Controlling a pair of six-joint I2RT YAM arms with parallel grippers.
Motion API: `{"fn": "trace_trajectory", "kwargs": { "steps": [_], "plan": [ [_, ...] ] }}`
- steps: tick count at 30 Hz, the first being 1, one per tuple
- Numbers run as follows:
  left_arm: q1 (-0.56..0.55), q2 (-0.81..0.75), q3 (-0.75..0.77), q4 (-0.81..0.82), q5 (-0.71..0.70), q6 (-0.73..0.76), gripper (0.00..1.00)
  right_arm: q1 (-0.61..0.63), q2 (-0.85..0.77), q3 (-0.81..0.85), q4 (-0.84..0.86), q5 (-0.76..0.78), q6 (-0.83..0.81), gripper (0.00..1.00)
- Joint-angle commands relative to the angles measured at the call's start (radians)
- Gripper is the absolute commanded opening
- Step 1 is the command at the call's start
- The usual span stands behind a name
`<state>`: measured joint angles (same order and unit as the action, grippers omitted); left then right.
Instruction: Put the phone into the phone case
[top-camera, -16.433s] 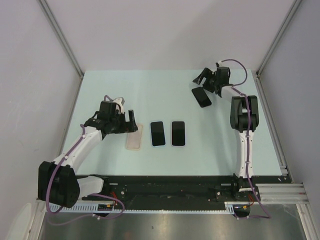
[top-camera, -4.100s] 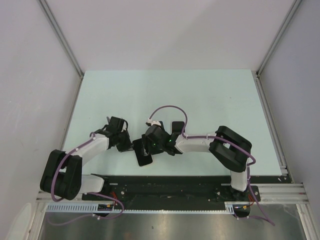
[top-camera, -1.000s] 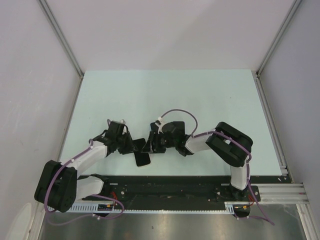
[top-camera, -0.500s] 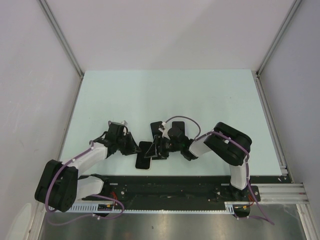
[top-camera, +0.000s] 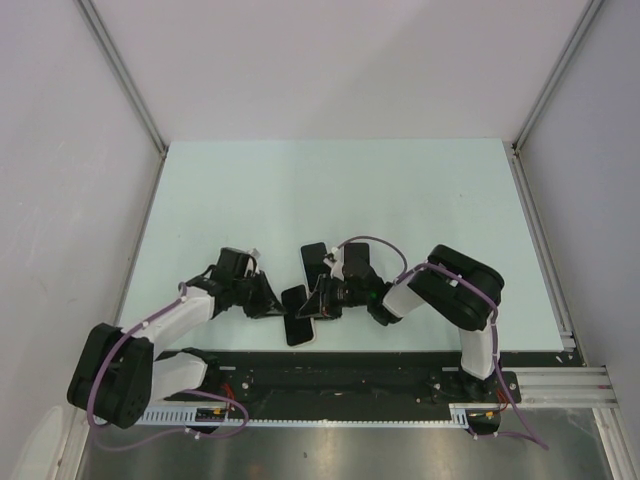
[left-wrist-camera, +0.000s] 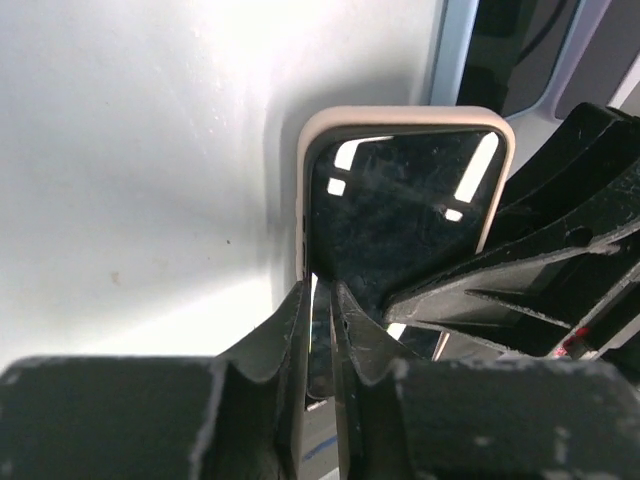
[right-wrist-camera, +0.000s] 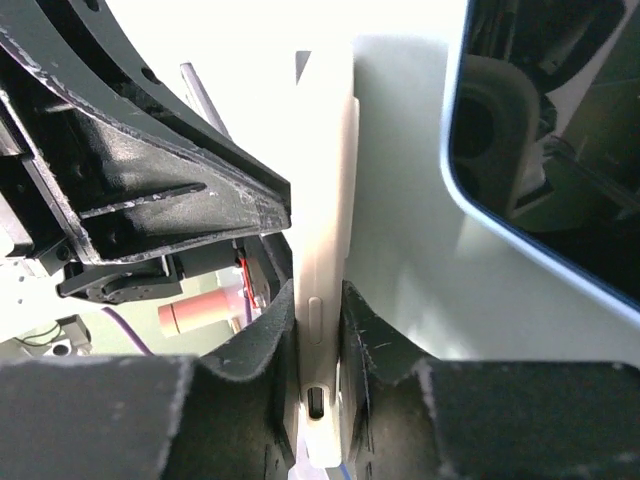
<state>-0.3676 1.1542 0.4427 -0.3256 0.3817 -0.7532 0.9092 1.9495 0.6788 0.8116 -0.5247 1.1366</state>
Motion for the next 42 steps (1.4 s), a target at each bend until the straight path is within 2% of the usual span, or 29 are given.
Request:
{"fn": "trace_trajectory", "kwargs": {
  "steps": [1, 3, 6, 7, 9, 11, 12, 13, 17, 20, 21, 22, 24, 25, 26, 33, 36, 37, 39, 40, 42],
  "plan": [
    [0.032, -0.057, 0.103, -0.087, 0.051, 0.069, 0.19, -0.027, -0.079, -0.011, 0.132, -0.023, 0.009, 0.17],
    [0.065, -0.074, 0.148, -0.124, 0.034, 0.1, 0.22, -0.044, -0.099, -0.018, 0.132, -0.047, 0.008, 0.13],
    [0.104, -0.106, 0.238, -0.185, 0.022, 0.173, 0.39, -0.085, -0.147, -0.016, 0.132, -0.104, 0.002, 0.13],
    [0.113, -0.114, 0.27, -0.202, 0.029, 0.201, 0.48, -0.113, -0.17, -0.016, 0.136, -0.125, 0.003, 0.13],
    [0.142, -0.145, 0.287, -0.191, 0.084, 0.222, 0.54, -0.138, -0.195, -0.018, 0.162, -0.196, 0.006, 0.13],
    [0.177, -0.19, 0.281, -0.116, 0.234, 0.218, 0.6, -0.173, -0.234, -0.018, 0.202, -0.274, 0.015, 0.13],
    [0.189, -0.204, 0.272, -0.08, 0.281, 0.203, 0.62, -0.184, -0.247, -0.018, 0.222, -0.299, 0.021, 0.13],
    [0.208, -0.22, 0.251, 0.004, 0.386, 0.163, 0.64, -0.193, -0.262, -0.016, 0.262, -0.346, 0.031, 0.13],
    [0.22, -0.266, 0.2, 0.235, 0.558, 0.045, 0.66, -0.222, -0.329, -0.016, 0.392, -0.446, 0.089, 0.14],
    [0.219, -0.272, 0.18, 0.321, 0.612, 0.005, 0.67, -0.23, -0.334, -0.019, 0.553, -0.492, 0.201, 0.15],
    [0.22, -0.274, 0.174, 0.368, 0.625, -0.008, 0.67, -0.233, -0.321, -0.019, 0.614, -0.497, 0.285, 0.15],
    [0.22, -0.269, 0.153, 0.443, 0.643, -0.046, 0.67, -0.234, -0.305, -0.019, 0.74, -0.492, 0.342, 0.15],
    [0.22, -0.269, 0.122, 0.557, 0.692, -0.115, 0.67, -0.231, -0.278, -0.019, 0.781, -0.482, 0.396, 0.15],
    [0.22, -0.266, 0.094, 0.673, 0.7, -0.182, 0.65, -0.23, -0.276, -0.019, 0.779, -0.477, 0.39, 0.15],
    [0.22, -0.264, 0.087, 0.71, 0.709, -0.201, 0.64, -0.224, -0.273, -0.019, 0.779, -0.477, 0.384, 0.15],
    [0.22, -0.209, 0.048, 0.787, 0.726, -0.219, 0.51, -0.204, -0.261, -0.019, 0.781, -0.451, 0.37, 0.16],
    [0.22, -0.203, 0.037, 0.804, 0.726, -0.232, 0.41, -0.199, -0.255, -0.019, 0.781, -0.445, 0.37, 0.18],
    [0.22, -0.203, 0.039, 0.804, 0.724, -0.233, 0.31, -0.197, -0.253, -0.018, 0.782, -0.445, 0.368, 0.18],
    [0.22, -0.2, 0.042, 0.795, 0.724, -0.232, 0.2, -0.196, -0.245, -0.018, 0.781, -0.445, 0.37, 0.22],
    [0.22, -0.198, 0.048, 0.783, 0.724, -0.222, 0.09, -0.194, -0.242, -0.019, 0.781, -0.445, 0.371, 0.23],
    [0.22, -0.195, 0.062, 0.713, 0.724, -0.193, 0.0, -0.194, -0.241, -0.019, 0.779, -0.446, 0.377, 0.3]
  ]
}}
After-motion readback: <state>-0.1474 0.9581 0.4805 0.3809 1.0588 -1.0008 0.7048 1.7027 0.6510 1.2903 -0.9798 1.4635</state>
